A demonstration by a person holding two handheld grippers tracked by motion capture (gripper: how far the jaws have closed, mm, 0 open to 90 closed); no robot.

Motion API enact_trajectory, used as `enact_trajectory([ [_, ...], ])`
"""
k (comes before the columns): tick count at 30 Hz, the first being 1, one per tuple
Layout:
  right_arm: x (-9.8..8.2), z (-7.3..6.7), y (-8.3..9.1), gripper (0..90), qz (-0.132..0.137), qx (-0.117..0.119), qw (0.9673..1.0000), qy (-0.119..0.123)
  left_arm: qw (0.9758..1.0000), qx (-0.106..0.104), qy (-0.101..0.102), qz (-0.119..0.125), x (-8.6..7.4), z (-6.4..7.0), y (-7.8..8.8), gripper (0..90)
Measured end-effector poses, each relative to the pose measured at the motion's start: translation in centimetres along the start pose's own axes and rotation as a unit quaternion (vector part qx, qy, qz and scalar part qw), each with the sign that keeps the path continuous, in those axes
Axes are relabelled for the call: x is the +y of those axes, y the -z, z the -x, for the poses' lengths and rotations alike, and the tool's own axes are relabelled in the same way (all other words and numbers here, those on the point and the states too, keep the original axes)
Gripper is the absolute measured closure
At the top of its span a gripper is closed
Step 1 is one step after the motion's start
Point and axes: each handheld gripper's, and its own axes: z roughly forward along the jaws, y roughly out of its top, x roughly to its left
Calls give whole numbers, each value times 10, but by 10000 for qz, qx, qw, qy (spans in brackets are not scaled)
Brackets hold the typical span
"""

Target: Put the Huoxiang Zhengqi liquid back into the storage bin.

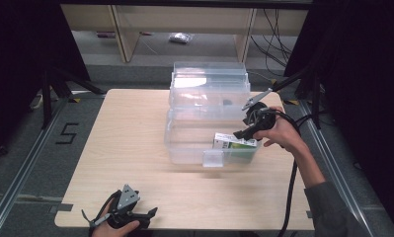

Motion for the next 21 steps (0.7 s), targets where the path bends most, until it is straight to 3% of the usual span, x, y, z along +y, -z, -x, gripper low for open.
enact_trajectory([
  [1,-1,0,1,308,89,-33,9999,94,10000,13,-43,-48,0,-1,0,151],
  [3,-5,-3,4,292,242,-22,9997,-51,10000,12,-61,-64,0,-1,0,151],
  [4,-7,-2,4,285,353,-15,9994,25,10000,8,-65,-56,0,-1,0,151],
  [5,-9,-5,6,280,388,-32,9992,-134,10000,11,-59,-42,0,-1,0,151],
  [6,-11,-8,6,273,511,-63,9982,-318,9998,-6,131,116,0,2,-2,151],
  [7,-13,-5,6,264,525,-62,9985,-131,10000,11,-46,-28,0,-1,-1,151],
  [8,-15,-7,7,253,563,-40,9979,-321,9999,11,-64,-90,0,-1,0,151],
  [10,-19,-10,8,238,643,-80,9966,-509,9999,24,96,12,0,1,-1,151],
  [12,-22,-12,7,234,839,-128,9946,-604,9999,28,124,66,0,3,-1,151],
  [14,-25,-13,9,218,908,-145,9934,-682,10000,-2,-26,23,0,1,0,151],
  [16,-27,-15,9,208,990,-228,9921,-733,9998,-2,136,109,0,3,-2,151],
  [17,-28,-17,11,193,962,-265,9923,-735,9999,-8,125,89,0,2,-2,151],
  [19,-30,-21,12,185,1158,-436,9889,-827,9998,-16,131,127,0,3,-2,151],
  [20,-31,-24,16,172,1027,-426,9898,-890,9999,-16,126,108,0,2,-2,151],
  [21,-32,-26,16,169,1057,-402,9893,-919,9999,5,123,109,0,2,-2,151],
])
